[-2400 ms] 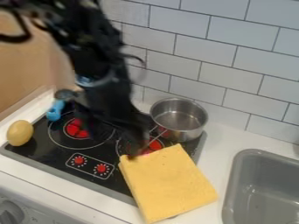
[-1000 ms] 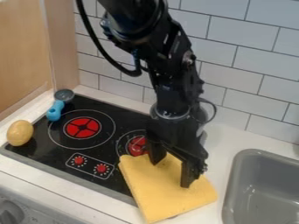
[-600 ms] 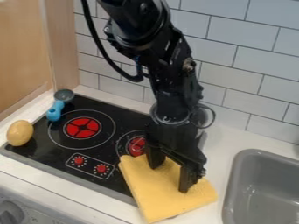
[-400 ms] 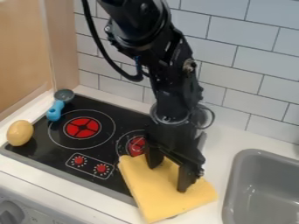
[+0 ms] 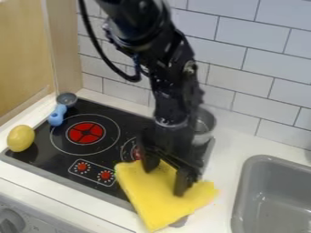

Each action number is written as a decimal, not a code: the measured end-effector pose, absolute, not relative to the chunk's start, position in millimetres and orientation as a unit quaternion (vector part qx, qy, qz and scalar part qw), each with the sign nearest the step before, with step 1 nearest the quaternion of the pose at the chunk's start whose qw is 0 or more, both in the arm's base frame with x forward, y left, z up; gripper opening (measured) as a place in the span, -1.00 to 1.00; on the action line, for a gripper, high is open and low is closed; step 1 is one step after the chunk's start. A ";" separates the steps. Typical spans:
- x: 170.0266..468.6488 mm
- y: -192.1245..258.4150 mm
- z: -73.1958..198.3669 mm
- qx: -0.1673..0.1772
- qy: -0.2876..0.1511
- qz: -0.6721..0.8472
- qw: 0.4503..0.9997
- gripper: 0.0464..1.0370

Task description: Push the yellow cloth to the left side of the burner

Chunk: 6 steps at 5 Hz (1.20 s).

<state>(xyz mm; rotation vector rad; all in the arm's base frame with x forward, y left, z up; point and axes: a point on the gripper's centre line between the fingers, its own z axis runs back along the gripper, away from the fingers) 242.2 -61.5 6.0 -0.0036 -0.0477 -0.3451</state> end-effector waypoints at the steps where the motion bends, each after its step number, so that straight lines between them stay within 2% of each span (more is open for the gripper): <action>1: 241.0 -55.5 5.4 0.004 -0.021 -0.160 0.987 0.92; 6: 238.3 -13.2 9.7 0.031 -0.021 -0.099 0.994 0.92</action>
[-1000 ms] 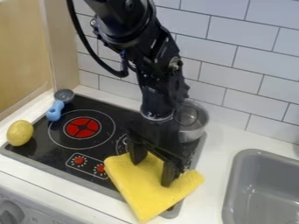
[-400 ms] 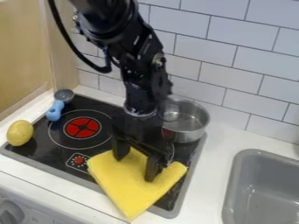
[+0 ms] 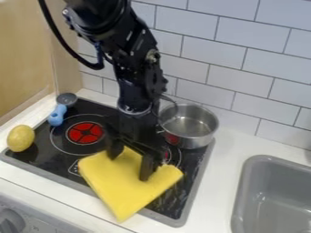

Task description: Push the yellow cloth to the left side of the burner

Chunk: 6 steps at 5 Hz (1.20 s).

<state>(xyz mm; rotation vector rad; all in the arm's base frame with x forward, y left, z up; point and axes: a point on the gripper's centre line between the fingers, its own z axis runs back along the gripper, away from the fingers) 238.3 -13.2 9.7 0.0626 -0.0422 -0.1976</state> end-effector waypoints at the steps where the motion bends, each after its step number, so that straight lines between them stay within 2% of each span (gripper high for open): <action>1: 238.8 -5.0 9.8 0.035 -0.021 -0.088 0.995 0.92; 2: 239.8 0.3 10.9 0.037 -0.020 -0.081 0.996 0.92; 6: 279.8 23.5 8.9 0.043 -0.029 -0.058 0.997 0.92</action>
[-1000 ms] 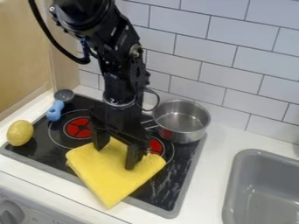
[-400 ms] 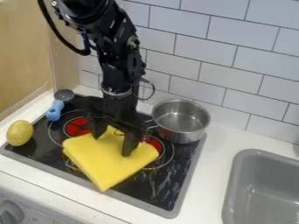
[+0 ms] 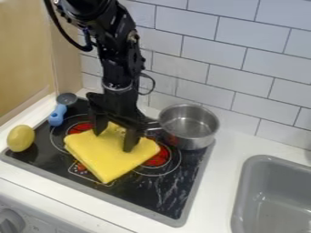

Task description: Push the yellow cloth to the left side of the burner

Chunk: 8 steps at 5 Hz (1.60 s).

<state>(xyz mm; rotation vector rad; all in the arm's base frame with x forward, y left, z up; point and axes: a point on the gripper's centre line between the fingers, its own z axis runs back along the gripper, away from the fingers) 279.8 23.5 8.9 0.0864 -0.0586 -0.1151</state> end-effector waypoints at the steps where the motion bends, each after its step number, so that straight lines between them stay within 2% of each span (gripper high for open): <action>1: 281.4 23.2 4.9 0.040 -0.021 -0.062 0.997 0.92; 6: 318.3 64.2 8.7 0.048 -0.036 -0.032 0.998 0.92; 8: 321.1 73.7 8.7 0.047 -0.036 -0.027 0.998 0.92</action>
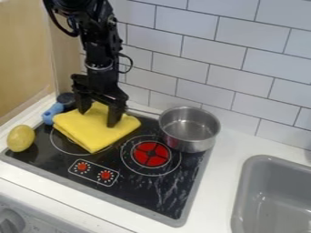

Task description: Push the yellow cloth to the left side of the burner

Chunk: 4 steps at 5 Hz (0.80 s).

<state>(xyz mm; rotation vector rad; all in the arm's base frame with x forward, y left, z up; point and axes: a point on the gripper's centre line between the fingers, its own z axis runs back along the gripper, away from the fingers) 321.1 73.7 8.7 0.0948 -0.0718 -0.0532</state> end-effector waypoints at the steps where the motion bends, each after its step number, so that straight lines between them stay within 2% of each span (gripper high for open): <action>1: 321.5 79.0 9.9 0.047 -0.038 -0.020 0.998 0.92; 3: 322.5 79.4 11.7 0.043 -0.038 -0.021 0.998 0.92; 4: 328.2 78.2 23.6 0.041 -0.063 -0.022 0.997 0.92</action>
